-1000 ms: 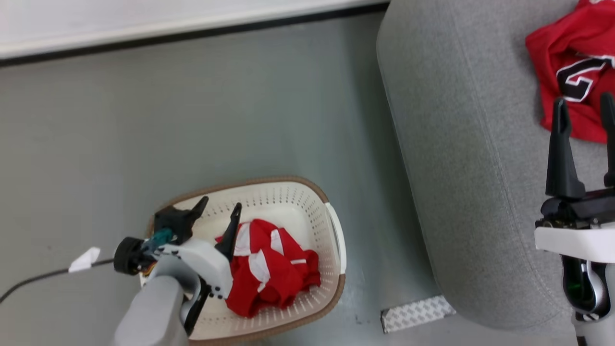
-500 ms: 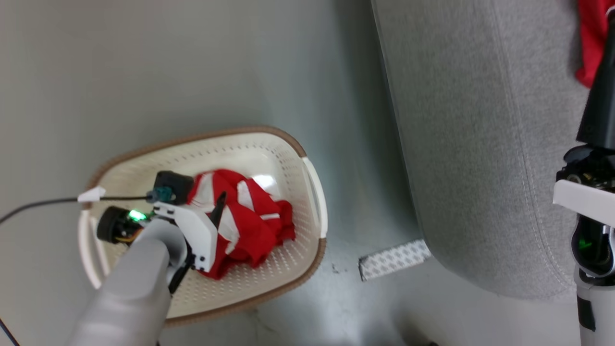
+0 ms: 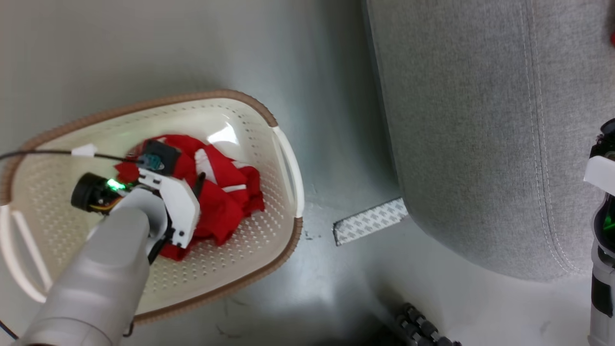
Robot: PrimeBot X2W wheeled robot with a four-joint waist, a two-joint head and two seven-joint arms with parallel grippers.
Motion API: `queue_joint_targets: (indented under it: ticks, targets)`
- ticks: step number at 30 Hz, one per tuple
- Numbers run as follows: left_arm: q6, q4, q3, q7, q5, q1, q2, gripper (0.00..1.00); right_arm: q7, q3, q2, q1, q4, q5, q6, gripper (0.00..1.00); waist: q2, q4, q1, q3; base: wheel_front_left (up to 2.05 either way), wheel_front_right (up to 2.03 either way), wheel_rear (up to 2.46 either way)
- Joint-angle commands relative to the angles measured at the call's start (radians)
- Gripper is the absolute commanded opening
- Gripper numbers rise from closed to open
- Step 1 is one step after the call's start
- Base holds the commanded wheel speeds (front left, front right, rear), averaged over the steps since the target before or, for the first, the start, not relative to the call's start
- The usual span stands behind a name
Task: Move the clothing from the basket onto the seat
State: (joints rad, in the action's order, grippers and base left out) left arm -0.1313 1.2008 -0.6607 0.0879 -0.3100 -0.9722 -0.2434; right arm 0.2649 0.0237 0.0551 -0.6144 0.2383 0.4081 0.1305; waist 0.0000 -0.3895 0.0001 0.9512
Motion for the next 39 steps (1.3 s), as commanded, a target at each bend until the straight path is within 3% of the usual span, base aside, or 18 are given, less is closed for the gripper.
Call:
queue_joint_targets:
  ticks: [1,15,18,19,20,21,31,39]
  targets:
    - [0.002,0.013,-0.016,-0.013,-0.009,-0.018,-0.016,1.00,-0.001,0.000,-0.006,-0.016,0.014,0.010,0.001,1.00,0.0000,-0.022,-0.0001,0.029,0.00,0.00,0.00]
    - [0.002,0.064,-0.142,-0.223,-0.088,-0.033,-0.028,1.00,-0.001,-0.008,-0.006,0.009,0.056,-0.019,0.001,1.00,0.0000,-0.006,-0.0001,0.047,0.06,0.06,0.06]
    - [0.002,0.047,-0.162,-0.220,-0.116,-0.040,-0.039,1.00,-0.001,-0.009,-0.006,0.009,0.053,-0.027,0.001,1.00,0.0000,-0.005,-0.0001,0.046,0.00,0.00,0.00]
    - [0.002,0.042,-0.169,-0.223,-0.125,-0.038,-0.041,0.75,-0.001,-0.010,-0.006,0.009,0.051,-0.026,0.001,1.00,0.0000,-0.005,-0.0001,0.045,0.00,0.00,0.00]
    - [0.002,0.035,-0.177,-0.217,-0.131,-0.038,-0.044,0.27,-0.001,-0.011,-0.006,0.007,0.051,-0.027,0.001,1.00,0.0000,-0.005,-0.0001,0.044,0.00,0.00,0.00]
    - [0.002,0.028,-0.184,-0.212,-0.140,-0.038,-0.046,0.00,-0.001,-0.012,-0.006,0.006,0.049,-0.028,0.001,1.00,0.0000,-0.006,-0.0001,0.043,0.00,0.00,0.00]
    - [0.002,-0.005,-0.243,-0.170,-0.220,-0.046,-0.069,0.00,-0.001,-0.023,-0.006,-0.014,0.043,-0.033,0.001,1.00,0.0000,-0.010,-0.0001,0.019,0.00,0.00,0.00]
    - [0.002,-0.016,-0.281,-0.109,-0.293,-0.010,-0.038,0.00,-0.001,-0.013,-0.006,0.000,0.027,-0.062,0.001,1.00,0.0000,0.021,-0.0001,-0.082,0.00,0.00,0.00]
